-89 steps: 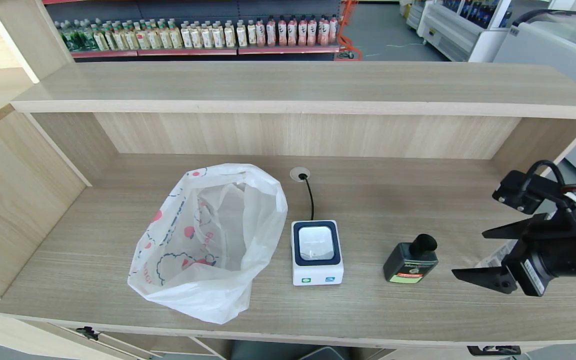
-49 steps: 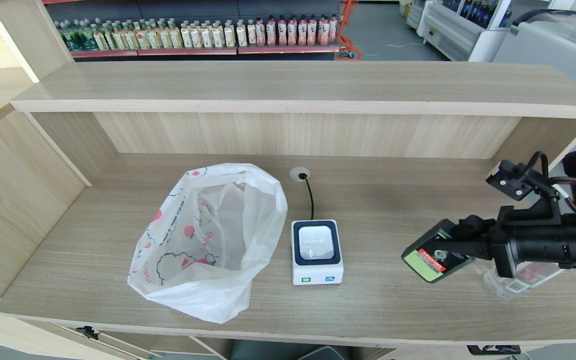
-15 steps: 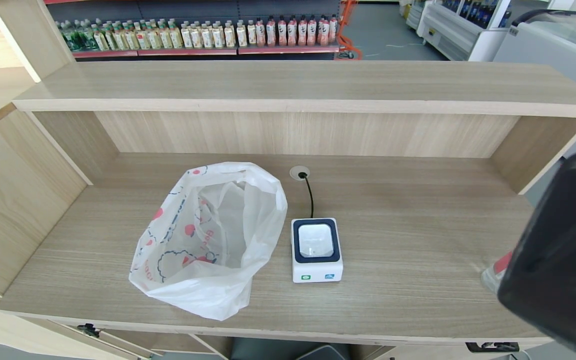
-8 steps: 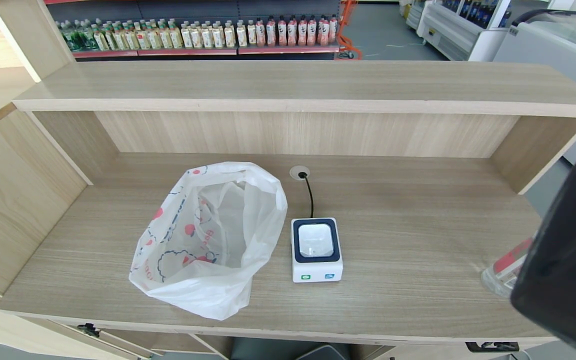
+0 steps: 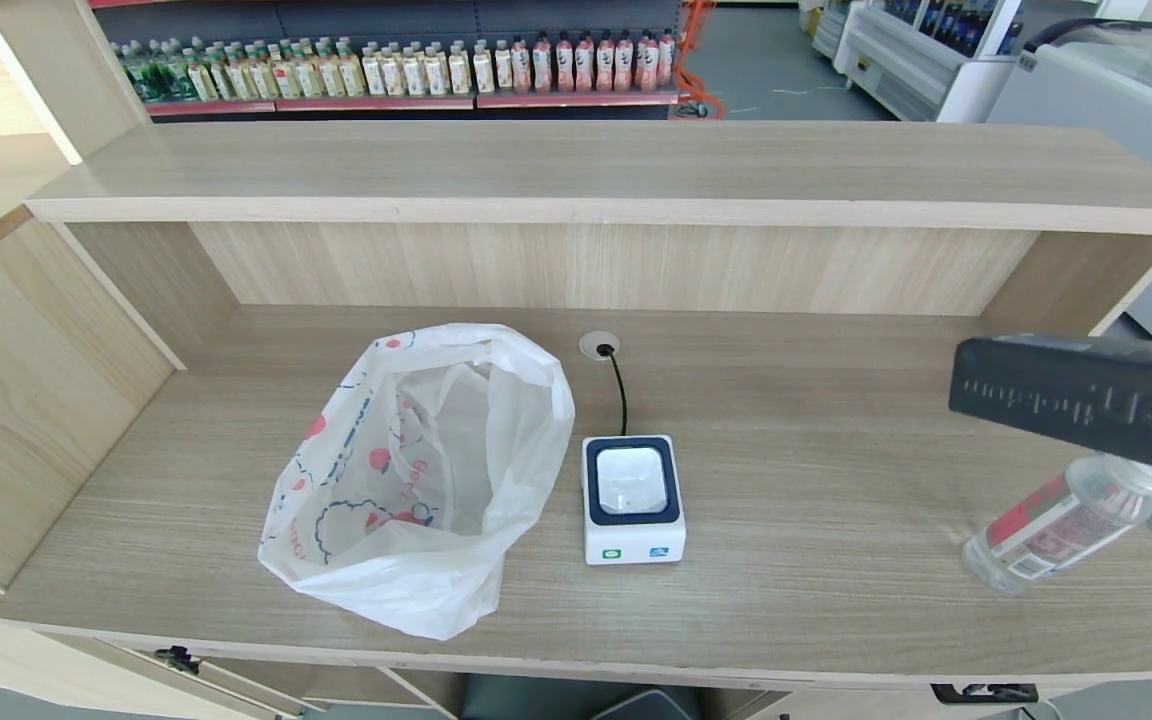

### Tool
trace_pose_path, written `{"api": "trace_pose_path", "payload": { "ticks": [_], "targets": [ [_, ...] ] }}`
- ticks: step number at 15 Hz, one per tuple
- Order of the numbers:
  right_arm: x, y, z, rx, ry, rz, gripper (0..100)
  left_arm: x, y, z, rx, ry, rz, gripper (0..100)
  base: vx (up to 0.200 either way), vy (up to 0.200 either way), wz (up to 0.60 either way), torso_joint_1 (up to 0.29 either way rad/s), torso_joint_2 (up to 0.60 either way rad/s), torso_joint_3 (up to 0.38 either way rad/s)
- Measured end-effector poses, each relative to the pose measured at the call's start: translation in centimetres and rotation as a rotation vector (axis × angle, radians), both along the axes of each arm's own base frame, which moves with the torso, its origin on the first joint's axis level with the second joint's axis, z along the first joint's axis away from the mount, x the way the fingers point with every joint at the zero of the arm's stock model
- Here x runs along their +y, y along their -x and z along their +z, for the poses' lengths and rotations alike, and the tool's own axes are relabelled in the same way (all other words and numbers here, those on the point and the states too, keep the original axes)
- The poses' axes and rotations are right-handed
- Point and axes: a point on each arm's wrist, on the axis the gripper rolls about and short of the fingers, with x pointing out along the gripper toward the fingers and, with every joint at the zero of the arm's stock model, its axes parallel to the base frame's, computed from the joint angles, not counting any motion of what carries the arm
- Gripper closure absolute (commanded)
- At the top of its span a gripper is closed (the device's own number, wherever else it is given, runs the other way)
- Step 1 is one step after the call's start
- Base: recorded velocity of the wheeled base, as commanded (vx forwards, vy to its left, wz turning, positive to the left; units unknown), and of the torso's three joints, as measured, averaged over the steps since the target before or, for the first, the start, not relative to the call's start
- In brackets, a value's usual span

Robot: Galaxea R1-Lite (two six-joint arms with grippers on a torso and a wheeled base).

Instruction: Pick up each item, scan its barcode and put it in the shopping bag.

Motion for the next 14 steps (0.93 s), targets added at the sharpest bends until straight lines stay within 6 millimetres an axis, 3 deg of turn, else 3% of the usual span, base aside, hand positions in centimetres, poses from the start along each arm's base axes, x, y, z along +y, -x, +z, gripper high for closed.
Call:
{"api": "trace_pose_path", "payload": {
  "ticks": [2, 5, 8, 10, 14],
  "targets": [
    [-0.3, 0.8, 1.2, 0.238, -0.173, -0.062, 100, 0.0, 0.0, 0.0, 0.000, 0.000, 0.000, 0, 0.000, 0.000, 0.00, 0.000, 0.00, 0.000],
    [-0.5, 1.0, 3.6, 0.779, -0.622, -0.220, 100, 0.0, 0.0, 0.0, 0.000, 0.000, 0.000, 0, 0.000, 0.000, 0.00, 0.000, 0.00, 0.000],
    [-0.8, -1.0, 4.2, 1.296, -1.076, -0.348, 100, 0.0, 0.0, 0.0, 0.000, 0.000, 0.000, 0, 0.000, 0.000, 0.00, 0.000, 0.00, 0.000],
    [-1.3, -4.0, 1.7, 1.473, -1.232, -0.469, 100, 0.0, 0.0, 0.0, 0.000, 0.000, 0.000, 0, 0.000, 0.000, 0.00, 0.000, 0.00, 0.000],
    [-1.9, -8.0, -3.5, 1.538, -1.265, -0.566, 100, 0.0, 0.0, 0.0, 0.000, -0.001, 0.000, 0, 0.000, 0.000, 0.00, 0.000, 0.00, 0.000]
  ]
}}
